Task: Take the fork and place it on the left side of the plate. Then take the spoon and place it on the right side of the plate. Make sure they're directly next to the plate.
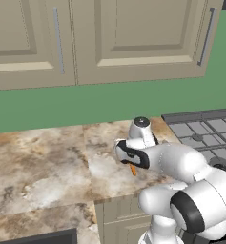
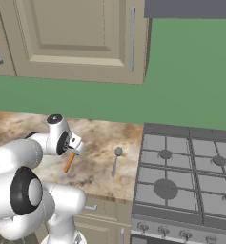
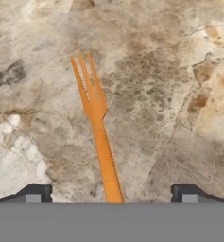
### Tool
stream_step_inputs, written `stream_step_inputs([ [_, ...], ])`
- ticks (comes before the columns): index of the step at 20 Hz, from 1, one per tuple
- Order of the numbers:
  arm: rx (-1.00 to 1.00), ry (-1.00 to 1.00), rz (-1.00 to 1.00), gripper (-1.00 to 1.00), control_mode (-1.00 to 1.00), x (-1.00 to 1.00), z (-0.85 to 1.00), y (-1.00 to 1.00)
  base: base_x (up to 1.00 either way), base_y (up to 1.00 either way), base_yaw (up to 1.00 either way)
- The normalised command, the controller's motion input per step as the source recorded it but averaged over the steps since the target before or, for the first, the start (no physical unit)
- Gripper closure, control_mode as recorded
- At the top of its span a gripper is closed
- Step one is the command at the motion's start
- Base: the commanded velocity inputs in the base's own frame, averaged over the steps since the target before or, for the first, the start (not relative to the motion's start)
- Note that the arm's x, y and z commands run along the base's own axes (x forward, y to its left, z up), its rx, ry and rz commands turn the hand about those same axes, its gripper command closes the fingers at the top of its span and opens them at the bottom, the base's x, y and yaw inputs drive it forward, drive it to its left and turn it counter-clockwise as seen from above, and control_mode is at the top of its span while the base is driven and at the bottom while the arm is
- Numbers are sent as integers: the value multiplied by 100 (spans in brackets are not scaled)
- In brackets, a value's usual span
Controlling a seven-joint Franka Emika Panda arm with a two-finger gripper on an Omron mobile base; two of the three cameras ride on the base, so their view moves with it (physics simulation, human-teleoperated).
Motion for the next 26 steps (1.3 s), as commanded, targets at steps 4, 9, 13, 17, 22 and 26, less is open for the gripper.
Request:
stream_step_inputs([
  [4, 0, 3, 4, -100, -100, 20, -24, 4, 0, 0, 0],
  [9, 0, 11, 3, -100, -100, 16, -30, 10, 0, 0, 0],
  [13, 0, 11, 5, -100, -100, 15, -26, 2, 0, 0, 0],
  [17, 0, 8, 7, -100, -100, 6, -21, 0, 0, 0, 0],
  [22, -1, 4, 6, -100, -100, 10, -20, 0, 0, 0, 0],
  [26, -2, 2, 4, -100, -100, 2, -24, 0, 0, 0, 0],
])
